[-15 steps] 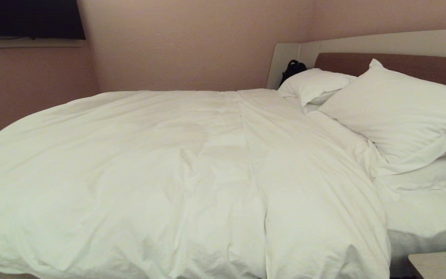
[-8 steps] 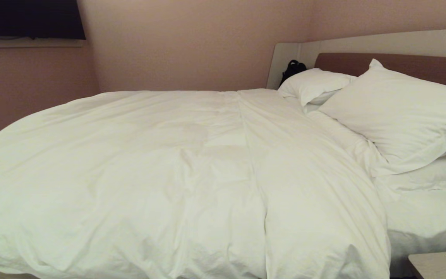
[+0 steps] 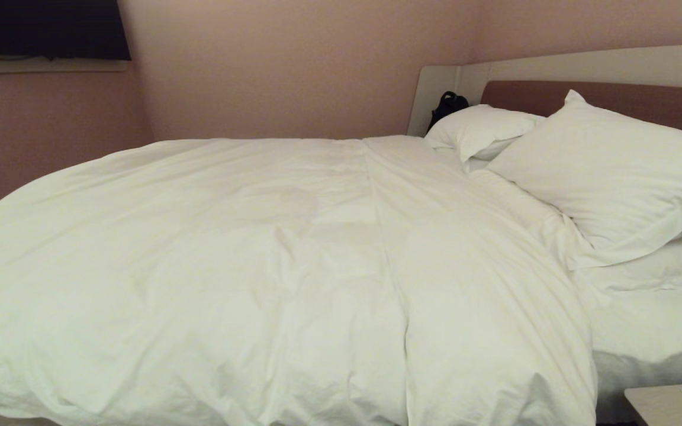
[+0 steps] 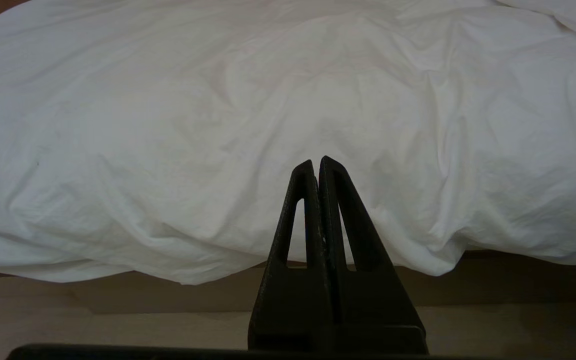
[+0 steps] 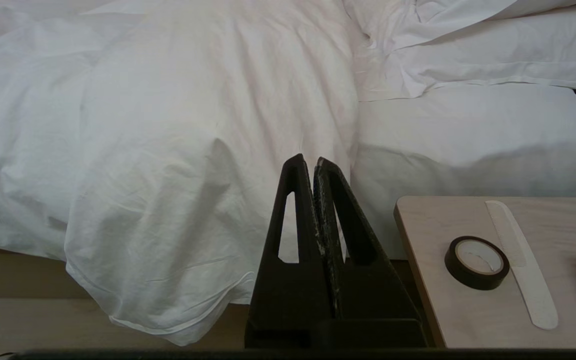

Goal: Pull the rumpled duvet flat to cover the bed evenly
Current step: Flatten the corners of the folded blanket

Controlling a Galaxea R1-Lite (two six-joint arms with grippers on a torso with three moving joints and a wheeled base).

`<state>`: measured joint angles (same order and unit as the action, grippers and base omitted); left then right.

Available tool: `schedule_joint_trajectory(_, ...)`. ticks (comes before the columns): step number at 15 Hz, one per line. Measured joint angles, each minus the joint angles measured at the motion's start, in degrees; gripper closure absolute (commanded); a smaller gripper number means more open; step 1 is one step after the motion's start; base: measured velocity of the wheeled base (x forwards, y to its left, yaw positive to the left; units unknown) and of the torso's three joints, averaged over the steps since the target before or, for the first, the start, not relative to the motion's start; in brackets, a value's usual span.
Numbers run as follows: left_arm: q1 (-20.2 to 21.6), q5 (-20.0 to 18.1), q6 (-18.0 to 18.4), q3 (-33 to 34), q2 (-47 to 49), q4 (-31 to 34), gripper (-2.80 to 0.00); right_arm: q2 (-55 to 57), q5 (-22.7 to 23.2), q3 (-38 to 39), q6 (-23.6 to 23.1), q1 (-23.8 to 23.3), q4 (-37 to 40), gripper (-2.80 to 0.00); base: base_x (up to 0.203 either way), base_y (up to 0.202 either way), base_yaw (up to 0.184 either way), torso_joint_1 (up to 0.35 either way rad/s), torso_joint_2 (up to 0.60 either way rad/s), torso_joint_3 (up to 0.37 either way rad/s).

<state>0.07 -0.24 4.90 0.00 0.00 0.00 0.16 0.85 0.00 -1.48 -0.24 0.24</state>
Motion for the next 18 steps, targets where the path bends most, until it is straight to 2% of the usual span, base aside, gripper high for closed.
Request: schedule_joint_trajectory(18, 0.0, 0.0, -0.1, 0.0, 0.0, 0.1, 0.00, -0.1, 0.0, 0.0, 0.0, 0.0, 0.0, 0.00, 0.000, 0.000, 0.000, 0.000, 0.00, 0.000)
